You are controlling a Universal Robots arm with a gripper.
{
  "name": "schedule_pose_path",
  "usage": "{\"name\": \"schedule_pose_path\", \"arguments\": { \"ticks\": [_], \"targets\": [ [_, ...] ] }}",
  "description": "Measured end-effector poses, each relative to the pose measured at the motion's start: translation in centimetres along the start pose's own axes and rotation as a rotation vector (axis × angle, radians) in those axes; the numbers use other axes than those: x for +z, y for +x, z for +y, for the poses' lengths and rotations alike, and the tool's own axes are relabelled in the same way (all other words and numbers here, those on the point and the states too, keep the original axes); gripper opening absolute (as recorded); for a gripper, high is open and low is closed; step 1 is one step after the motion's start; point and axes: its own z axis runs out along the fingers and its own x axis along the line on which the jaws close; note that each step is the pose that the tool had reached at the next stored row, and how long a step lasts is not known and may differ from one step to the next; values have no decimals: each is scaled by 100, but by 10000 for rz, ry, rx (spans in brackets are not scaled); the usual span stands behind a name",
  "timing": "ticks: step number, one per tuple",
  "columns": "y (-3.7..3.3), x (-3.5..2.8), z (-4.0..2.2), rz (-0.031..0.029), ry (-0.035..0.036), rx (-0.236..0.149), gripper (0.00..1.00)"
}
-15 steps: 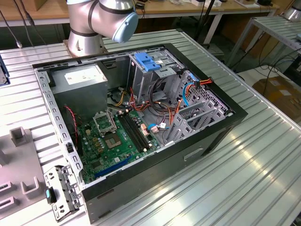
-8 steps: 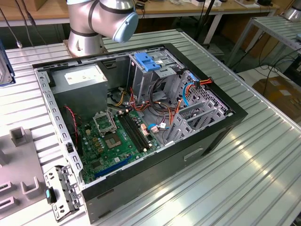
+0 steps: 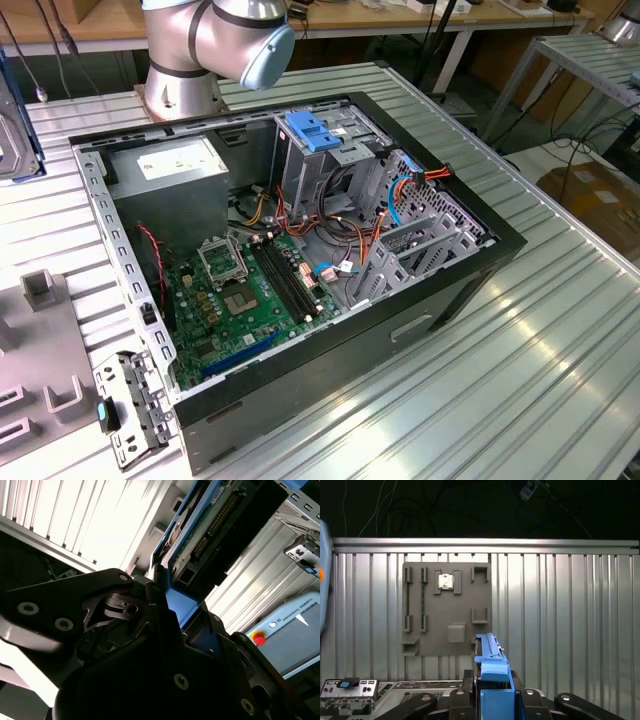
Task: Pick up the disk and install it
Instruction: 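Pick up the disk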
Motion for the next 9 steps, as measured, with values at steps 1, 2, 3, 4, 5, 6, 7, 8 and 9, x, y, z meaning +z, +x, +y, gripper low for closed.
{"name": "schedule_pose_path", "arguments": {
  "ticks": [1,2,3,4,5,6,7,8,9],
  "targets": [
    [3,-1,-17,0,0,0,37],
    [6,0,-27,-1,1,0,37],
    [7,-1,-35,-1,0,0,37],
    [10,-2,-51,0,0,0,37],
    [12,-2,-64,0,0,0,37],
    [14,-2,-73,0,0,0,37],
    [16,-3,-86,0,0,0,37],
    [17,-3,-96,0,0,0,37],
    [18,-3,-107,0,0,0,37]
  ]
}}
